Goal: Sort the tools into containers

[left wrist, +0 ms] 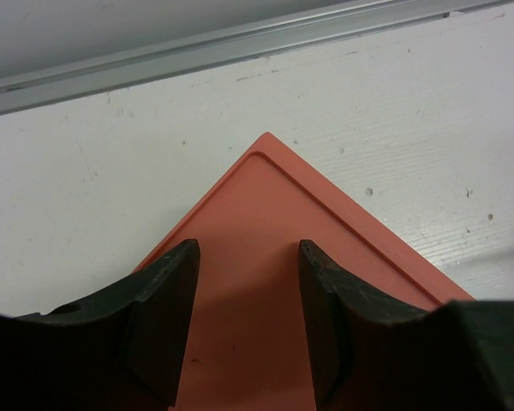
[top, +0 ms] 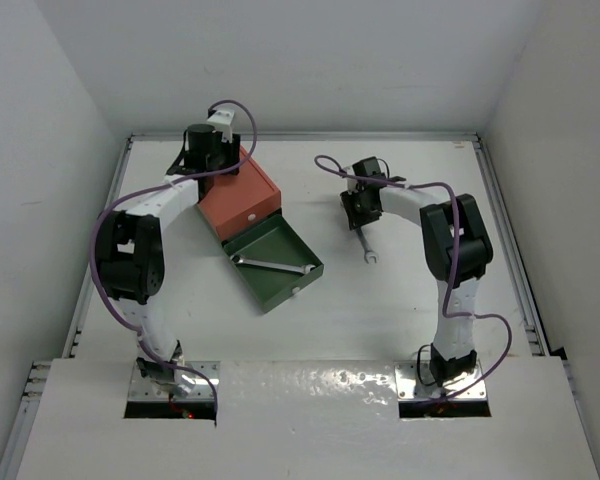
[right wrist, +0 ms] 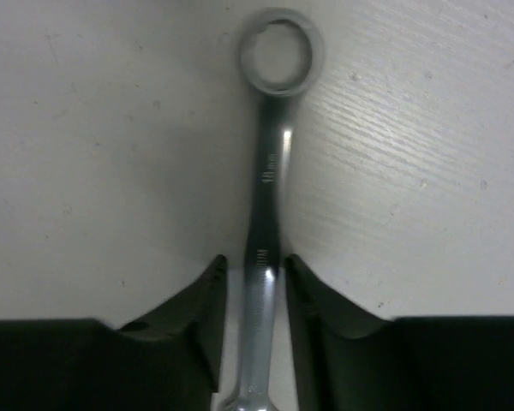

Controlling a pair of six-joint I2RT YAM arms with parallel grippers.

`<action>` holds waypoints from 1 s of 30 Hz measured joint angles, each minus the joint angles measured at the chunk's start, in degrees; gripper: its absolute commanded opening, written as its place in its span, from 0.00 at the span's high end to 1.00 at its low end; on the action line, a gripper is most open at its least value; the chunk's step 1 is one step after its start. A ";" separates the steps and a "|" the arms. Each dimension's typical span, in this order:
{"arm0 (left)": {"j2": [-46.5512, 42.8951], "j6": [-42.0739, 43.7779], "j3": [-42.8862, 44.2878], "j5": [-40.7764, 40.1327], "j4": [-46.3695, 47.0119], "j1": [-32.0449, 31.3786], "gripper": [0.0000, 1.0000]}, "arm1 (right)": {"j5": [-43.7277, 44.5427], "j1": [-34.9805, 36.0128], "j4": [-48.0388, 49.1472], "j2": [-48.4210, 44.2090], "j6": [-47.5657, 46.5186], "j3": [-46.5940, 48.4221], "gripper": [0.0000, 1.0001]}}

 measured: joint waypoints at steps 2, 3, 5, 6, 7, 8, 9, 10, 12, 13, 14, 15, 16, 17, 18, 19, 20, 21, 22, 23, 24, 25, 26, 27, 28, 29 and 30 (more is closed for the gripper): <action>0.00 0.00 0.00 0.00 0.00 0.00 0.53 | -0.15 0.00 0.31 0.07 0.52 0.00 0.85; 0.00 0.00 0.00 0.00 0.00 0.00 0.53 | -0.13 0.00 0.46 0.07 0.81 -0.04 0.89; 0.00 0.00 0.00 0.00 0.00 0.00 0.53 | 0.52 0.17 1.57 -0.55 0.98 -1.20 1.00; 0.00 0.00 0.00 0.00 0.00 0.00 0.53 | 0.76 0.17 2.51 -1.09 1.09 -2.16 1.00; 0.00 0.00 0.00 0.00 0.00 0.02 0.53 | 0.98 0.24 3.52 -1.60 1.27 -3.08 1.00; 0.00 0.00 0.00 0.00 0.00 0.02 0.53 | 1.22 0.28 4.72 -2.25 1.31 -4.28 1.00; 0.00 0.00 0.00 0.00 0.00 0.02 0.53 | 1.38 0.31 5.88 -2.97 1.27 -5.51 1.00; 0.00 0.00 0.02 0.00 -0.02 0.02 0.53 | 1.42 0.33 7.19 -3.85 1.22 -7.06 1.00; 0.00 0.00 0.04 0.02 -0.04 0.02 0.53 | 1.29 0.33 9.68 -6.40 1.20 -10.91 1.00; 0.00 0.00 0.04 0.00 -0.07 0.02 0.53 | 0.92 0.33 10.12 -7.98 1.20 -13.03 1.00; 0.00 0.00 0.04 0.02 -0.07 0.02 0.53 | 0.11 0.33 10.56 -9.84 1.22 -15.54 1.00; 0.00 0.00 0.04 0.00 -0.07 0.02 0.53 | -0.68 0.33 10.56 -11.58 1.29 -17.49 1.00; 0.00 0.00 0.07 0.02 -0.07 0.02 0.53 | -1.42 0.26 10.71 -13.14 1.40 -19.17 1.00; 0.00 0.00 0.04 0.00 -0.07 0.02 0.53 | -2.47 0.26 11.04 -15.56 1.44 -21.16 1.00; 0.00 0.00 0.04 0.00 -0.07 0.02 0.53 | -3.17 0.28 11.17 -17.16 1.49 -22.03 1.00; 0.00 0.00 0.04 0.02 -0.07 0.04 0.53 | -4.13 0.31 11.80 -19.23 1.51 -23.04 1.00; 0.00 0.00 0.04 0.02 -0.07 0.04 0.53 | -5.03 0.39 12.24 -21.24 1.46 -23.65 1.00; 0.00 0.00 0.04 0.02 -0.07 0.04 0.53 | -5.84 0.55 12.74 -23.23 1.44 -23.93 1.00; 0.00 0.00 0.07 0.04 -0.07 0.04 0.53 | -6.38 0.79 13.51 -25.20 1.40 -24.00 1.00; 0.00 0.00 0.07 0.02 -0.07 0.04 0.53 | -7.06 1.18 14.73 -27.10 1.33 -24.00 1.00; 0.00 0.00 0.07 0.04 -0.07 0.04 0.53 | -7.50 1.75 15.87 -28.72 1.25 -23.87 1.00; 0.00 0.00 0.07 0.04 -0.09 0.04 0.53 | -7.82 2.64 16.57 -30.10 1.14 -23.34 1.00; 0.00 0.00 0.09 0.04 -0.11 0.04 0.53 | -8.20 3.65 17.25 -31.12 1.05 -22.56 1.00; 0.02 0.00 0.15 0.04 -0.22 0.04 0.53 | -8.37 5.01 17.90 -31.67 0.90 -21.59 1.00; 0.02 0.00 0.17 0.04 -0.26 0.04 0.53 | -8.55 6.32 18.78 -31.98 0.74 -20.72 1.00; 0.02 0.00 0.17 0.04 -0.26 0.04 0.53 | -8.81 8.33 19.63 -32.04 0.28 -19.58 1.00; 0.02 0.00 0.17 0.04 -0.26 0.04 0.53 | -9.27 10.16 20.76 -32.00 -0.15 -18.71 1.00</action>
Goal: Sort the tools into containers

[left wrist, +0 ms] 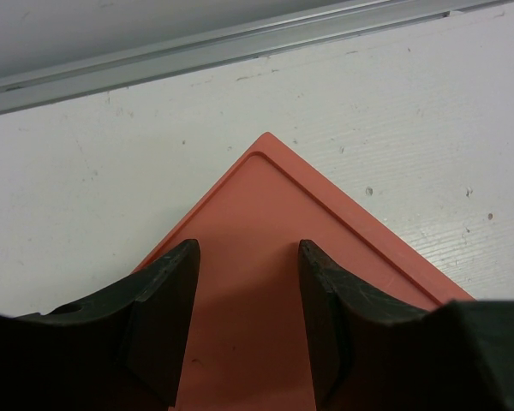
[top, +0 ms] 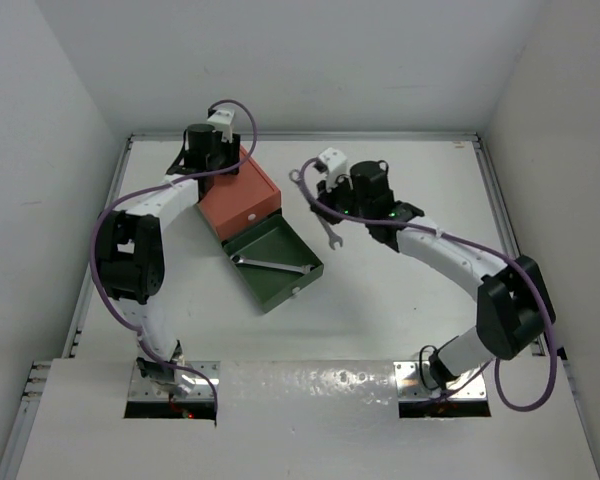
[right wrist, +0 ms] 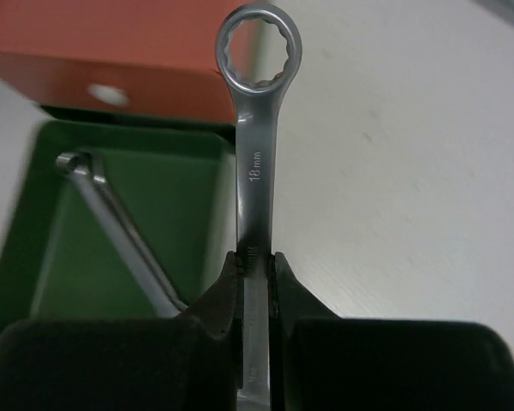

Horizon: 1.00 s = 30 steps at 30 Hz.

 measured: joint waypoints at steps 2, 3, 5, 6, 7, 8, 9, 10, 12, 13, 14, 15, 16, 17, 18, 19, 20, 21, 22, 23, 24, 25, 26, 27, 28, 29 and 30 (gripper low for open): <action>0.02 0.00 0.00 -0.02 0.00 0.00 0.53 | -1.90 4.59 2.86 0.42 -1.40 1.46 1.00; 0.02 0.00 0.00 -0.02 0.00 0.00 0.53 | -3.08 6.82 4.26 0.85 -2.32 2.05 1.00; 0.02 0.02 0.02 -0.02 -0.02 0.00 0.53 | -5.55 11.13 6.54 3.13 -4.81 3.74 1.00; 0.02 0.02 0.02 -0.04 -0.02 0.00 0.53 | -6.69 13.25 7.30 4.87 -6.29 4.72 1.00; 0.02 0.02 0.02 -0.04 -0.02 0.00 0.53 | -7.28 14.78 7.63 6.49 -7.52 5.44 1.00; 0.02 0.02 0.02 -0.04 -0.02 0.00 0.53 | -7.85 16.20 7.96 8.41 -9.11 5.88 1.00; 0.02 0.04 0.02 -0.04 -0.02 0.00 0.53 | -8.39 17.07 8.17 10.01 -10.64 5.97 1.00; 0.02 0.04 0.02 -0.04 -0.02 0.00 0.53 | -8.61 17.70 8.04 11.67 -12.24 5.97 1.00; 0.02 0.04 0.02 -0.04 -0.02 0.00 0.53 | -8.76 18.10 6.93 14.75 -15.45 5.97 1.00; 0.02 0.04 0.02 -0.04 -0.02 0.00 0.53 | -8.70 18.08 6.25 16.13 -17.03 5.97 1.00; 0.04 0.04 0.02 -0.04 -0.02 0.00 0.53 | -8.63 18.08 5.40 17.25 -18.45 5.99 1.00; 0.04 0.04 0.02 -0.04 -0.02 0.00 0.53 | -8.52 18.10 4.17 18.47 -20.17 6.32 0.99; 0.04 0.04 0.02 -0.04 -0.02 0.00 0.53 | -8.33 18.10 2.62 19.67 -21.68 7.04 0.97; 0.04 0.04 0.04 -0.04 -0.04 0.00 0.53 | -8.09 18.14 1.55 20.57 -22.82 7.58 0.93; 0.04 0.07 0.04 -0.04 -0.04 0.00 0.53 | -7.87 18.25 0.35 21.22 -23.87 8.11 0.90; 0.04 0.09 0.04 -0.04 -0.04 0.00 0.53 | -7.67 18.40 -0.61 21.53 -24.59 8.46 0.78; 0.04 0.09 0.04 -0.04 -0.04 0.00 0.53 | -7.48 18.60 -1.31 21.59 -25.05 8.66 0.72; 0.04 0.11 0.04 -0.04 -0.07 0.00 0.53 | -7.17 18.64 -1.57 21.57 -25.42 8.81 0.69; 0.04 0.15 0.04 -0.04 -0.07 0.00 0.53 | -7.06 18.64 -1.60 21.55 -25.68 9.11 0.61; 0.04 0.17 0.07 -0.04 -0.07 0.00 0.53 | -6.95 18.73 -1.64 21.53 -25.66 9.53 0.56; 0.04 0.17 0.04 -0.04 -0.07 0.00 0.53 | -6.91 18.75 -1.73 21.46 -25.57 10.03 0.53; 0.04 0.17 0.04 -0.02 -0.07 0.00 0.53 | -6.84 18.75 -1.90 21.22 -25.33 10.71 0.47; 0.04 0.20 0.07 -0.02 -0.07 0.00 0.53 | -6.86 18.75 -2.21 20.87 -24.94 11.34 0.45; 0.04 0.17 0.07 -0.02 -0.07 0.00 0.53 | -6.97 18.75 -3.02 20.41 -24.74 12.11 0.42; 0.04 0.20 0.07 -0.02 -0.07 0.00 0.53 | -7.30 18.75 -3.96 19.85 -24.57 12.94 0.41; 0.04 0.20 0.07 -0.02 -0.07 0.00 0.53 | -7.96 18.75 -4.83 19.10 -24.33 13.77 0.40; 0.04 0.20 0.07 -0.02 -0.07 0.00 0.53 | -8.70 18.71 -5.53 18.18 -24.33 14.32 0.39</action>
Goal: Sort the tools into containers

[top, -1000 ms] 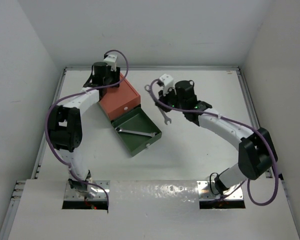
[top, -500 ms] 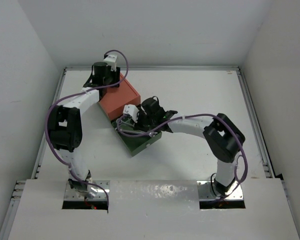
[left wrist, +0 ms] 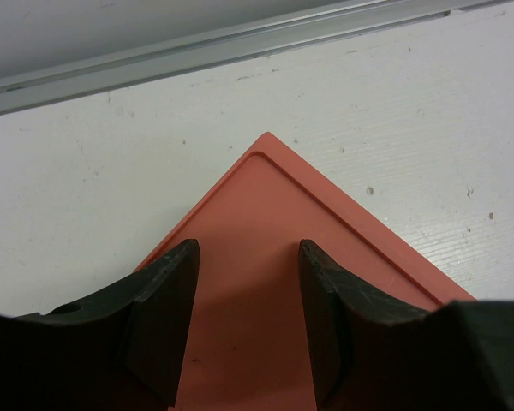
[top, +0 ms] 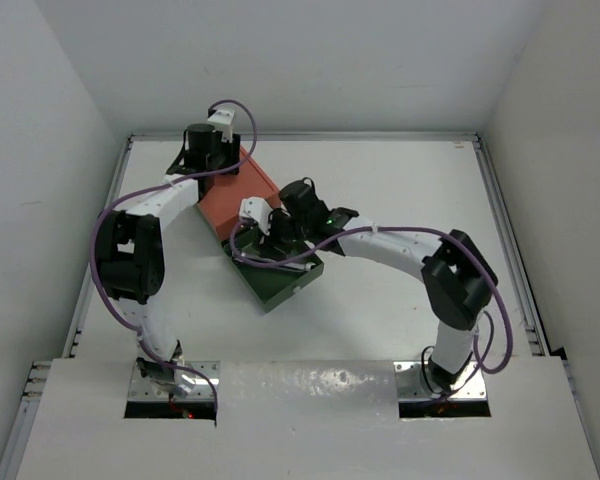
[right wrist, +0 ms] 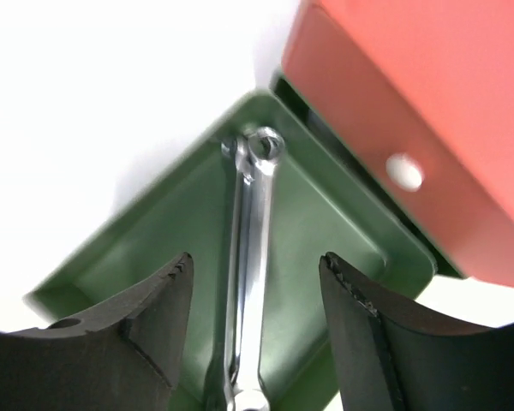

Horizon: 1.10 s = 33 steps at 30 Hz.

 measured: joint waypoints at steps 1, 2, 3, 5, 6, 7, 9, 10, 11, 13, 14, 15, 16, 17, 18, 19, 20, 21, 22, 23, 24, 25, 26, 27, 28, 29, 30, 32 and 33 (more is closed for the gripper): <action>0.00 0.00 0.02 0.00 -0.07 0.00 0.53 | -1.29 -0.04 -1.07 -1.16 -0.33 0.46 0.39; 0.00 -0.02 0.04 0.00 -0.11 0.00 0.53 | -3.04 -0.04 -2.49 -2.34 -1.14 0.79 0.39; 0.02 0.00 0.11 0.00 -0.15 0.00 0.53 | -5.18 -0.04 -4.42 -3.56 -3.19 1.14 0.39; 0.04 -0.02 0.22 0.00 -0.31 0.00 0.53 | -10.10 0.02 -10.27 -5.68 -9.86 1.68 0.41; 0.04 0.00 0.22 0.00 -0.33 0.00 0.53 | -12.15 0.11 -13.22 -6.38 -13.18 1.70 0.41; 0.07 -0.02 0.22 0.00 -0.35 0.00 0.53 | -13.57 0.35 -16.22 -6.86 -16.63 1.64 0.41; 0.07 -0.02 0.24 0.00 -0.37 0.00 0.53 | -14.08 1.53 -21.66 -6.99 -23.17 1.27 0.41; 0.09 0.00 0.26 0.00 -0.39 0.00 0.53 | -13.73 2.38 -24.28 -6.75 -25.81 1.20 0.42; 0.09 -0.02 0.28 -0.02 -0.44 0.00 0.53 | -13.09 3.54 -26.93 -6.34 -28.44 1.16 0.42; 0.11 0.00 0.37 0.00 -0.57 0.00 0.53 | -11.72 5.84 -30.60 -4.98 -32.44 1.16 0.42; 0.13 -0.02 0.42 -0.02 -0.61 0.00 0.53 | -10.88 6.99 -31.89 -3.91 -34.01 1.18 0.42; 0.13 -0.02 0.46 -0.02 -0.68 0.00 0.53 | -9.97 7.87 -32.15 -2.95 -34.93 0.98 0.42; 0.13 -0.02 0.46 -0.02 -0.70 0.00 0.53 | -8.57 8.57 -31.08 -2.23 -35.63 0.07 0.42; 0.13 -0.02 0.46 -0.02 -0.72 0.00 0.53 | -7.28 8.87 -30.05 -1.81 -35.98 -1.01 0.42; 0.13 -0.02 0.46 -0.02 -0.70 0.00 0.53 | -5.86 8.92 -28.28 -1.73 -36.35 -2.51 0.42; 0.13 0.00 0.46 -0.02 -0.72 0.00 0.53 | -4.04 8.83 -26.60 -1.62 -36.87 -4.09 0.44; 0.13 0.00 0.46 -0.02 -0.70 0.00 0.53 | -2.78 8.68 -25.38 -1.46 -37.20 -5.03 0.46; 0.13 0.00 0.46 -0.02 -0.72 0.00 0.53 | -1.51 8.50 -24.24 -1.14 -37.46 -5.51 0.48; 0.13 0.00 0.46 -0.02 -0.72 0.00 0.53 | -0.52 8.48 -23.15 -0.57 -37.59 -5.53 0.51; 0.13 0.00 0.46 -0.02 -0.70 0.00 0.53 | 0.33 8.33 -21.66 0.04 -37.66 -5.44 0.53; 0.13 0.00 0.46 -0.02 -0.72 0.00 0.53 | 0.96 8.20 -20.59 0.66 -37.75 -5.27 0.55; 0.13 0.00 0.46 -0.02 -0.70 0.00 0.53 | 1.81 8.15 -19.69 1.40 -37.81 -5.03 0.58; 0.13 0.00 0.46 -0.02 -0.70 0.00 0.53 | 2.47 8.09 -18.80 2.05 -37.88 -4.92 0.60; 0.13 0.00 0.46 -0.02 -0.70 0.00 0.53 | 3.08 8.11 -18.14 2.51 -37.88 -4.92 0.62; 0.13 0.00 0.46 -0.02 -0.70 0.00 0.53 | 3.34 8.11 -17.92 2.80 -37.83 -4.92 0.66; 0.13 0.00 0.46 -0.02 -0.70 0.00 0.53 | 3.61 8.11 -17.86 2.91 -37.86 -4.92 0.68; 0.13 0.00 0.46 -0.02 -0.70 0.00 0.53 | 3.80 8.11 -17.84 2.93 -37.88 -4.92 0.74; 0.13 0.00 0.46 -0.07 -0.70 0.02 0.53 | 4.15 8.24 -17.92 3.10 -37.83 -4.92 0.78; 0.13 0.00 0.46 -0.09 -0.68 0.02 0.53 | 4.11 8.24 -18.10 3.32 -37.75 -4.79 0.82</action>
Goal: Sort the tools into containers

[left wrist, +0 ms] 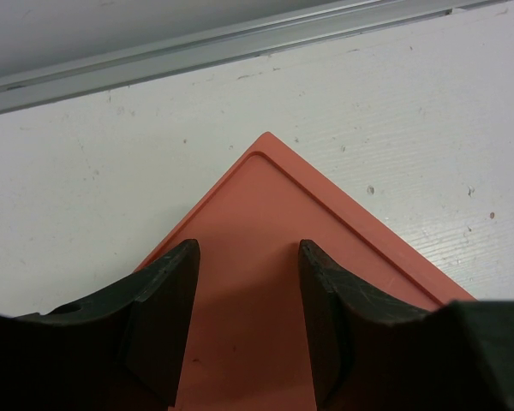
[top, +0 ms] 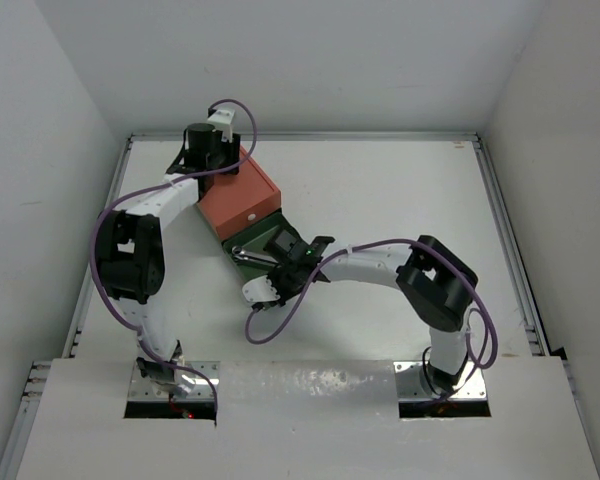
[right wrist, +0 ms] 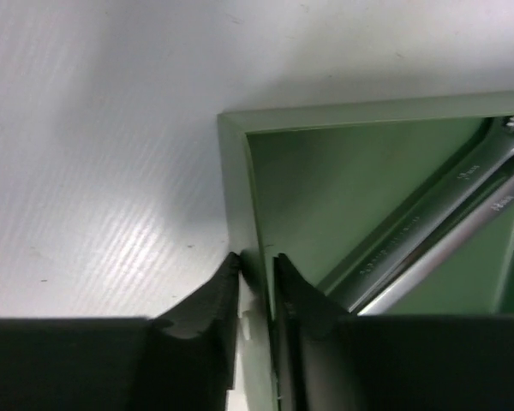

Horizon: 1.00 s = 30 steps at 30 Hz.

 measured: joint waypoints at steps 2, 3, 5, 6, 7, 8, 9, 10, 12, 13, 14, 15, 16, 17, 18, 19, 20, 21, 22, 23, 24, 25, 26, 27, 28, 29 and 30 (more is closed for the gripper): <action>0.02 0.02 0.00 0.02 0.02 0.02 0.53 | -0.46 -0.11 -1.05 0.33 0.20 0.59 0.86; 0.02 0.02 0.00 0.02 0.02 0.02 0.53 | -0.68 -0.15 -1.62 0.44 0.20 0.92 0.88; 0.04 0.02 0.00 0.04 0.02 0.02 0.53 | -0.94 -0.20 -2.47 0.72 0.13 1.53 0.90; 0.04 0.02 0.00 0.04 0.02 0.02 0.53 | -1.03 -0.22 -2.82 0.81 -0.11 1.70 0.93; 0.09 0.02 0.00 0.04 0.04 0.02 0.53 | -1.07 -0.24 -3.10 0.87 -0.46 1.86 0.94; 0.11 0.04 0.00 0.04 0.07 0.02 0.53 | -1.14 -0.26 -3.61 0.96 -0.85 2.12 0.95; 0.13 0.04 0.00 0.07 0.07 0.02 0.53 | -1.16 -0.26 -4.11 1.16 -1.29 2.47 0.96; 0.13 0.07 0.00 0.07 0.09 0.04 0.53 | -1.18 -0.26 -4.59 1.36 -1.66 2.86 0.96; 0.15 0.09 0.00 0.04 0.13 0.04 0.53 | -1.33 -0.31 -6.29 2.21 -2.32 4.37 0.98; 0.20 0.11 0.00 0.02 0.24 0.07 0.53 | -1.53 -0.37 -6.99 2.67 -2.56 5.11 0.98; 0.24 0.13 0.02 0.02 0.35 0.09 0.53 | -1.62 -0.42 -7.61 3.06 -2.67 5.77 0.99; 0.28 0.17 0.04 0.00 0.44 0.13 0.53 | -1.70 -0.42 -8.02 3.41 -2.78 6.29 1.00; 0.33 0.22 0.09 -0.02 0.52 0.17 0.53 | -1.73 -0.44 -8.55 3.72 -2.91 6.86 1.00; 0.37 0.22 0.09 -0.02 0.57 0.22 0.53 | -1.70 -0.44 -8.90 3.98 -3.06 7.30 1.00; 0.39 0.24 0.09 0.00 0.66 0.26 0.53 | -1.51 -0.44 -8.96 4.11 -3.10 7.52 1.00; 0.48 0.26 0.09 0.02 0.79 0.33 0.53 | -1.27 -0.44 -8.94 4.17 -3.26 7.58 1.00; 0.52 0.26 0.09 0.04 0.96 0.37 0.53 | -1.01 -0.44 -8.90 4.17 -3.50 7.58 1.00; 0.57 0.31 0.09 0.04 1.07 0.42 0.53 | -0.61 -0.44 -8.83 4.17 -3.74 7.58 1.00; 0.63 0.39 0.07 0.04 1.22 0.46 0.53 | -0.22 -0.44 -8.81 4.17 -3.98 7.58 1.00; 0.70 0.46 0.07 0.04 1.36 0.46 0.53 | 0.26 -0.44 -8.74 4.17 -4.20 7.58 1.00; 0.76 0.48 0.07 0.04 1.46 0.46 0.53 | 0.81 -0.44 -8.63 4.17 -4.42 7.63 1.00; 0.79 0.50 0.07 0.07 1.46 0.46 0.53 | 1.49 -0.44 -8.37 4.17 -4.74 7.69 1.00; 0.79 0.55 0.07 0.07 1.49 0.46 0.53 | 2.51 -0.46 -7.65 4.17 -5.16 7.69 1.00; 0.83 0.61 0.07 0.07 1.49 0.46 0.53 | 3.34 -0.55 -6.86 4.17 -5.42 7.69 1.00; 0.85 0.66 0.07 0.09 1.51 0.46 0.53 | 4.15 -0.74 -6.01 4.17 -5.66 7.78 1.00; 0.87 0.66 0.07 0.11 1.55 0.46 0.53 | 4.55 -0.85 -5.40 4.17 -5.77 7.80 1.00; 0.90 0.66 0.07 0.09 1.57 0.46 0.53 | 5.01 -0.85 -4.76 4.17 -5.90 7.80 1.00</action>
